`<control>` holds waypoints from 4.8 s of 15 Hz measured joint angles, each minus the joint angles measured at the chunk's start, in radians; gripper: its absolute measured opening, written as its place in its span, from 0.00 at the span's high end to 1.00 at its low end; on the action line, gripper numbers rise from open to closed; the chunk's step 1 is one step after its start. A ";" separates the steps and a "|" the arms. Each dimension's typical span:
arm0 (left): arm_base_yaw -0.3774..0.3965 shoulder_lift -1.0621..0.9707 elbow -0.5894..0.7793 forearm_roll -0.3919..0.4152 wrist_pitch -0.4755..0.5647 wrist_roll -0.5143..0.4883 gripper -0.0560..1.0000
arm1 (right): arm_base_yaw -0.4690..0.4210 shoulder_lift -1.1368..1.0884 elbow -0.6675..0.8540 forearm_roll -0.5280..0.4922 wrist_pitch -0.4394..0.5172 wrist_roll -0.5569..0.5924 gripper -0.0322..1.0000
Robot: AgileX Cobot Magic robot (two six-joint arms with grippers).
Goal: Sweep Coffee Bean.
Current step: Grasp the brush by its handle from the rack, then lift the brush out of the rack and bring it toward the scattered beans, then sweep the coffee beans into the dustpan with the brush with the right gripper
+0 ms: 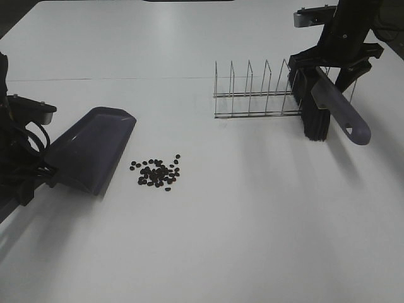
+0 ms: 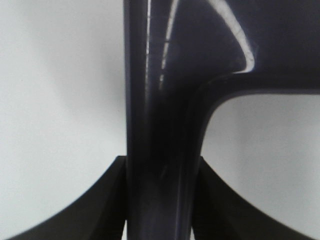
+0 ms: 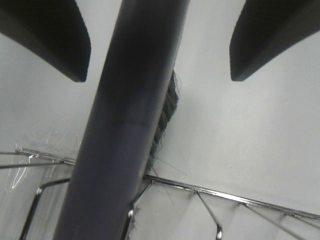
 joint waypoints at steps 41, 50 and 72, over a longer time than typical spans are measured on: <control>-0.091 0.052 -0.019 0.168 0.062 -0.057 0.63 | 0.457 -0.531 0.852 -0.369 -0.396 0.541 0.67; -0.184 0.144 -0.025 0.115 0.067 -0.060 0.64 | 0.594 -0.305 0.645 -0.371 -0.361 0.581 0.67; -0.184 0.147 -0.025 0.078 0.102 -0.064 0.63 | 0.607 -0.227 0.628 0.456 -0.708 0.197 0.67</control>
